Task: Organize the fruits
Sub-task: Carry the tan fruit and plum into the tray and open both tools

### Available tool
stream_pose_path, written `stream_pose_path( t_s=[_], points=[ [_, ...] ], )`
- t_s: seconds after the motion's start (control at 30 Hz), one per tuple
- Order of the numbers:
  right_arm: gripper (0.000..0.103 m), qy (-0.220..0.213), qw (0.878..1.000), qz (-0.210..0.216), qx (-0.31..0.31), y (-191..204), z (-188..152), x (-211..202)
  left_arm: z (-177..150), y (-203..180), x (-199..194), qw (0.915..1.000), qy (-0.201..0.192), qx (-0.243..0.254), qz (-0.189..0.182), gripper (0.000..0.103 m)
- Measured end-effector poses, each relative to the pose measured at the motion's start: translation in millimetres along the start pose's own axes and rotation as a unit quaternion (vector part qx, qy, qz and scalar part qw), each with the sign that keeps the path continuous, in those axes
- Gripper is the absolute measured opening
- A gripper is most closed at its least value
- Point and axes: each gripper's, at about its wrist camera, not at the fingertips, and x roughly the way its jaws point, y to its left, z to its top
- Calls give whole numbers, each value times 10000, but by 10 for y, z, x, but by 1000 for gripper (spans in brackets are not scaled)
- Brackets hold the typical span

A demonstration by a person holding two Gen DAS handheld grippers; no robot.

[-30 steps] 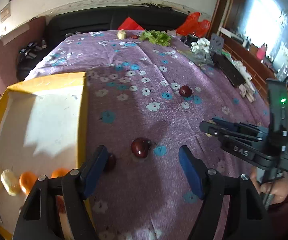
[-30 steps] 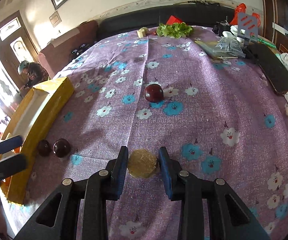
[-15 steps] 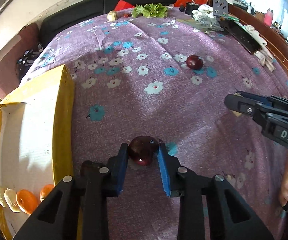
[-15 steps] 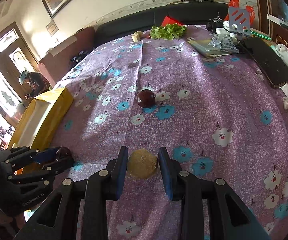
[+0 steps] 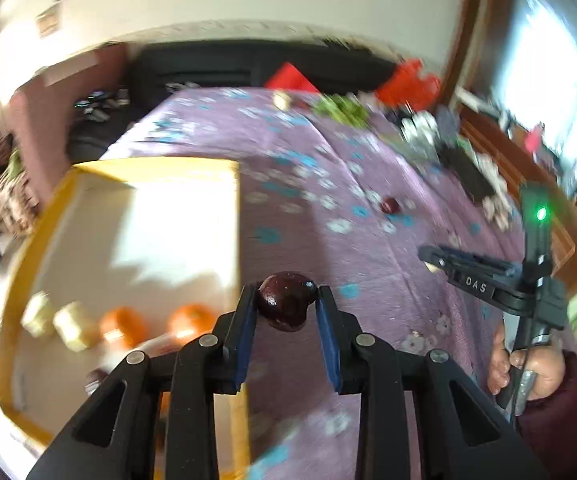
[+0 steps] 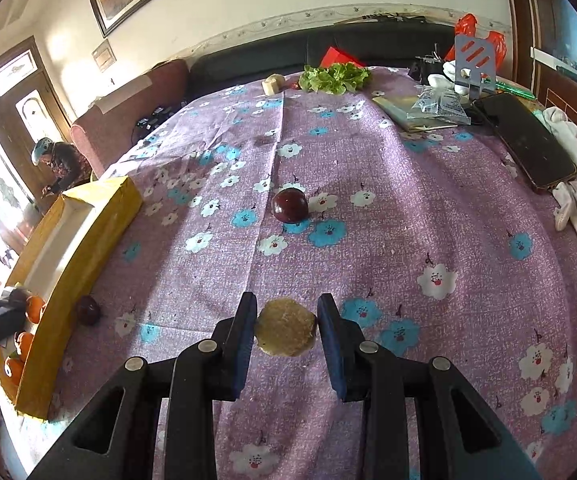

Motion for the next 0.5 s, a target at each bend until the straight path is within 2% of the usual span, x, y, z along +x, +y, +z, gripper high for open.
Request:
stream_pose_path(
  t_s=[0.13, 0.23, 0.3, 0.4, 0.5],
  points=[
    [34, -87, 9999, -28, -48, 147, 25, -141, -43, 472, -558, 9978, -479, -285, 360, 29],
    [34, -457, 9981, 55, -405, 493, 178, -521, 4, 800, -1036, 9940, -893, -459, 444, 29],
    [34, -752, 9951, 291, -581, 767, 371, -841, 95, 992, -1399, 9900, -1219, -493, 503, 29],
    [34, -1205, 9861, 600, -970, 1248, 714, -1327, 222, 1130, -1799, 9827, -1638, -312, 809, 29],
    [34, -1428, 9766, 934, -1313, 1734, 1048, -1630, 370, 1249, -2087, 9756, -1948, -180, 999, 29]
  ],
)
